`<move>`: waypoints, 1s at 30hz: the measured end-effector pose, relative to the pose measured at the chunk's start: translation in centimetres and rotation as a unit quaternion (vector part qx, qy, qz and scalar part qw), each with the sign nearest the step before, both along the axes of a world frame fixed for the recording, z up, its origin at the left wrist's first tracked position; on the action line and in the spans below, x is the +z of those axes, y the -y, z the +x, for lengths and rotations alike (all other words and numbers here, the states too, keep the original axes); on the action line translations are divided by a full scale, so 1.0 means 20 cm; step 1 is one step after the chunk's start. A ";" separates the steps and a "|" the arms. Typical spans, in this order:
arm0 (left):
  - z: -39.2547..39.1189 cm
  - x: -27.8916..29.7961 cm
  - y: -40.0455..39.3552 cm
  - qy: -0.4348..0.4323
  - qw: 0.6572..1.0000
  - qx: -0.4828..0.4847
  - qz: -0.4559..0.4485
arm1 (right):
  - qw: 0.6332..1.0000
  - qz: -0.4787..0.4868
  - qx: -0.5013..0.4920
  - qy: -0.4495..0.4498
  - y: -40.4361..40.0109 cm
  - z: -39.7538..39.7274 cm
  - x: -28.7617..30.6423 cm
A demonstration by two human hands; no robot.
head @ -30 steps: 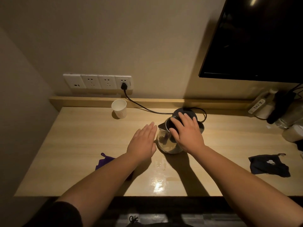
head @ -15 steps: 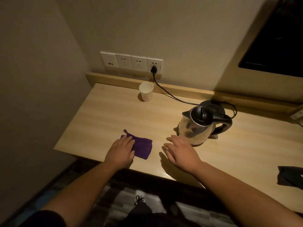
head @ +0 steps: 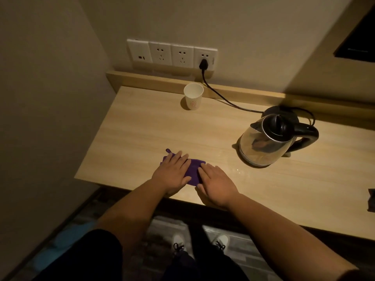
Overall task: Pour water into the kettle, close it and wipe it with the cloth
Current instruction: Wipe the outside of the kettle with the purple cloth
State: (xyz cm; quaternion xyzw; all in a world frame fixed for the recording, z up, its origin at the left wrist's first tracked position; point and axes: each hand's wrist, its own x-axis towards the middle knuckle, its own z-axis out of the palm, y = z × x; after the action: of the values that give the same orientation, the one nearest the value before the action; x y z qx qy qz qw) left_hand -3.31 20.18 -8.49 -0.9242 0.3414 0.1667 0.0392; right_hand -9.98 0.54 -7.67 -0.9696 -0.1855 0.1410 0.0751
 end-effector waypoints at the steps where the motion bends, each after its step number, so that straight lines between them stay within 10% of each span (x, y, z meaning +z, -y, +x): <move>1: 0.01 -0.03 -0.01 -0.006 1.000 -0.011 -0.003 | 1.000 0.002 -0.011 -0.004 -0.02 0.00 -0.02; 22: -0.14 -0.09 -0.05 0.029 0.994 -0.091 -0.044 | 0.998 -0.029 -0.038 -0.047 -0.09 -0.18 -0.07; 27: -0.11 0.02 0.01 -0.010 0.992 0.001 -0.129 | 0.976 0.016 -0.217 0.030 0.08 -0.20 0.10; 30: -0.05 0.13 0.09 -0.014 0.978 0.063 -0.200 | 0.897 0.048 -0.434 0.064 0.29 -0.18 0.22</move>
State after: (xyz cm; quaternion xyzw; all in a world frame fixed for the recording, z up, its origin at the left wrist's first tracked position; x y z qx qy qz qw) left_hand -4.27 18.34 -5.83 -0.9304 0.3097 0.1105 -0.1620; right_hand -13.67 -5.17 -3.24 -0.9559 0.2426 0.0234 0.1637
